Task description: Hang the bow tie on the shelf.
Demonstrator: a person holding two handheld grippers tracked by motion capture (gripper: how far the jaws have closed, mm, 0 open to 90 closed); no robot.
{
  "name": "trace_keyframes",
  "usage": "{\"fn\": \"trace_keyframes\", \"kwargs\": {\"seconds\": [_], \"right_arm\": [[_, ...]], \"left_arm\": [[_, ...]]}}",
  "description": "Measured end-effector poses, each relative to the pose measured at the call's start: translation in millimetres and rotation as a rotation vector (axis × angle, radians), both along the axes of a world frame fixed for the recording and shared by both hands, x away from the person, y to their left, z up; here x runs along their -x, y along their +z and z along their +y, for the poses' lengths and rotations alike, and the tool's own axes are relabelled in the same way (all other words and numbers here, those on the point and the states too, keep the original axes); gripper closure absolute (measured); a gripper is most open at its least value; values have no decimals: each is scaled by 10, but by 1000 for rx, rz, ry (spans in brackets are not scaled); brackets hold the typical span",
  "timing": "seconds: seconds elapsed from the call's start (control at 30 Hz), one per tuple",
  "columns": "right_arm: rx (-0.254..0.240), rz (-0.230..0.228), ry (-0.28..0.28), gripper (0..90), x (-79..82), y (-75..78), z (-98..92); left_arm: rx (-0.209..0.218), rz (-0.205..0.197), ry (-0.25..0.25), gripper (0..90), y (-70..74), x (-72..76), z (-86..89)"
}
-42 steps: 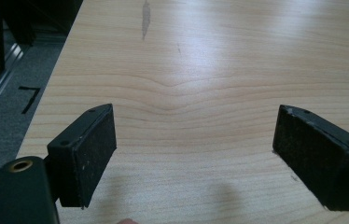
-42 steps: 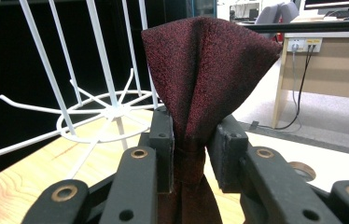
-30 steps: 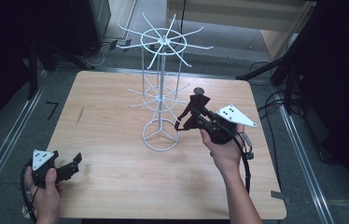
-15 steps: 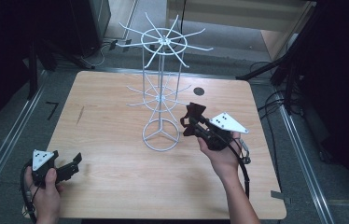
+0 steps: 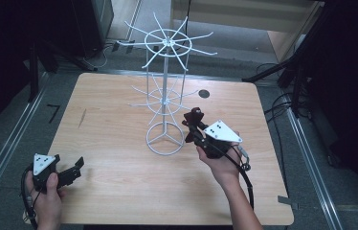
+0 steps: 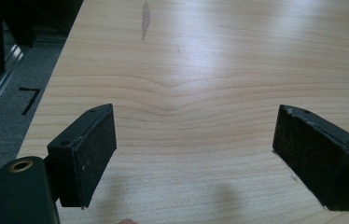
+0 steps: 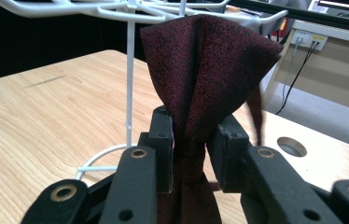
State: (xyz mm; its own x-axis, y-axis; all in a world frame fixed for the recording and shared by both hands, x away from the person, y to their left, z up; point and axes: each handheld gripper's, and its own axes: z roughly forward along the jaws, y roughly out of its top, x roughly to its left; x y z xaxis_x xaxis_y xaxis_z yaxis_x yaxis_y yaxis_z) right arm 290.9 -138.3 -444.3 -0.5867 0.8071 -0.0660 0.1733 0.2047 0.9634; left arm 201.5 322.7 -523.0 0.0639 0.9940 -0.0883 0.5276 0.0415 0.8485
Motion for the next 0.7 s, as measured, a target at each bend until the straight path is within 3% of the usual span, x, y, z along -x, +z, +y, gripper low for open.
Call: {"fn": "trace_keyframes", "kwargs": {"seconds": [0.27, 0.7], "right_arm": [[27, 9, 9, 728, -52, -86, 130], [49, 94, 33, 703, -164, -252, 242]], "left_arm": [[0, 0, -1, 142, 0, 0, -1], [3, 1, -5, 141, 1, 1, 4]]}}
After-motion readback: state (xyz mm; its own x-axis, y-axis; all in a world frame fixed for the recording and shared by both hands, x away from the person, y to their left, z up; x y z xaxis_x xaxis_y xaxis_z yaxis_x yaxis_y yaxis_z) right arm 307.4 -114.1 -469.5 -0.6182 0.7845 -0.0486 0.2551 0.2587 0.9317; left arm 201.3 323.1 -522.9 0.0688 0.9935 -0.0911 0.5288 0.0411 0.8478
